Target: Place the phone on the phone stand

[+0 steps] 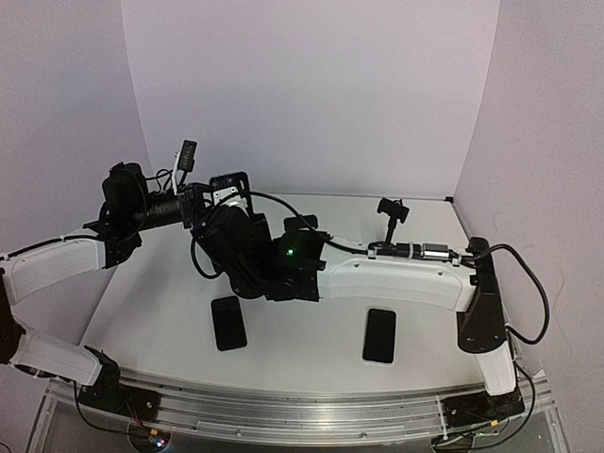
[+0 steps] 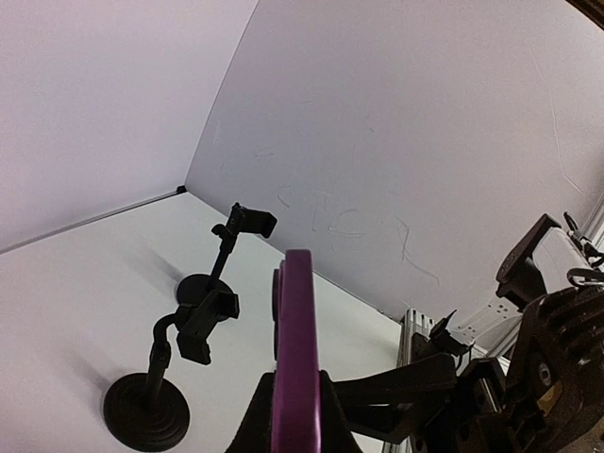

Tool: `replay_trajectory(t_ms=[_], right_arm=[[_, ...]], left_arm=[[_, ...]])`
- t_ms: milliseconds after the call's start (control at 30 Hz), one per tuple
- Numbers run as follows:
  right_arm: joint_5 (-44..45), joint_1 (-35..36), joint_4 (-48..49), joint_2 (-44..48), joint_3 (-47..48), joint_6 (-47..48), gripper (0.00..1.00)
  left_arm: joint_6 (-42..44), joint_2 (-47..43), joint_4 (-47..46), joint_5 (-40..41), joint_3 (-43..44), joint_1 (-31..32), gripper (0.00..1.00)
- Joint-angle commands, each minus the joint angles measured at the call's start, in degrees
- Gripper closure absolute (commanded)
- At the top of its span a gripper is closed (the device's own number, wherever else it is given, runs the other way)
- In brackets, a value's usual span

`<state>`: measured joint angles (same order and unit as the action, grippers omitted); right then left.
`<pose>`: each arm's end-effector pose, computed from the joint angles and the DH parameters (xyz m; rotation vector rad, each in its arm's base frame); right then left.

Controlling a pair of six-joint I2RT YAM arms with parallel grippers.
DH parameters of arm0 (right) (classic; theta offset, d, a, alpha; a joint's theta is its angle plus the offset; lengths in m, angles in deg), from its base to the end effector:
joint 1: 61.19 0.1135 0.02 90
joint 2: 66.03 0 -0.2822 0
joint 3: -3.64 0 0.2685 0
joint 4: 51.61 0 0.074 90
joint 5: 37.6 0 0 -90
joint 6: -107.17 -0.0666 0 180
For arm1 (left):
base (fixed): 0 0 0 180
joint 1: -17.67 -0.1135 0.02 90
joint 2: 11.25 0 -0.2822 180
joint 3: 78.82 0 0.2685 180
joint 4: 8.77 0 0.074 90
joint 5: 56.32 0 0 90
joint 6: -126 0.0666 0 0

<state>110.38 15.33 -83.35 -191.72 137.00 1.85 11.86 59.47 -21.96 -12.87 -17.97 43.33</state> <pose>0.1832 0.5222 0.3340 -0.3366 1.7589 0.1356 0.2593 -0.1782 0.3408 0.7177 1.5208 -1.2798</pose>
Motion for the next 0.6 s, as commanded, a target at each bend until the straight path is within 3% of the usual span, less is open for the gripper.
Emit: replay_trajectory(t_ms=[0,133,267,300,433,567], right_arm=[[0.03,-0.50,4.92,1.01,0.29,1.09,0.60],[-3.80,-1.96,5.53,3.93,-2.67,2.49,0.49],[-17.44,-4.15,5.73,9.25,-5.79,7.12,0.08],[-20.51,-4.63,5.72,11.09,-7.18,7.64,0.04],[-30.61,-7.25,5.64,20.27,-15.91,5.82,0.02],[-33.36,-11.40,5.64,32.07,-28.45,-0.77,0.02]], left_arm=[[-0.56,-0.01,-3.50,-2.29,1.67,-0.17,1.00],[-1.56,-0.20,-6.40,-1.54,1.01,-0.34,1.00],[-2.24,1.63,-11.79,-0.49,1.82,-0.99,1.00],[-2.93,2.49,-13.42,-0.43,2.39,-1.19,1.00],[-4.88,6.09,-21.48,-1.21,4.50,-1.32,1.00],[-5.41,10.30,-25.90,-1.58,7.48,-1.24,1.00]])
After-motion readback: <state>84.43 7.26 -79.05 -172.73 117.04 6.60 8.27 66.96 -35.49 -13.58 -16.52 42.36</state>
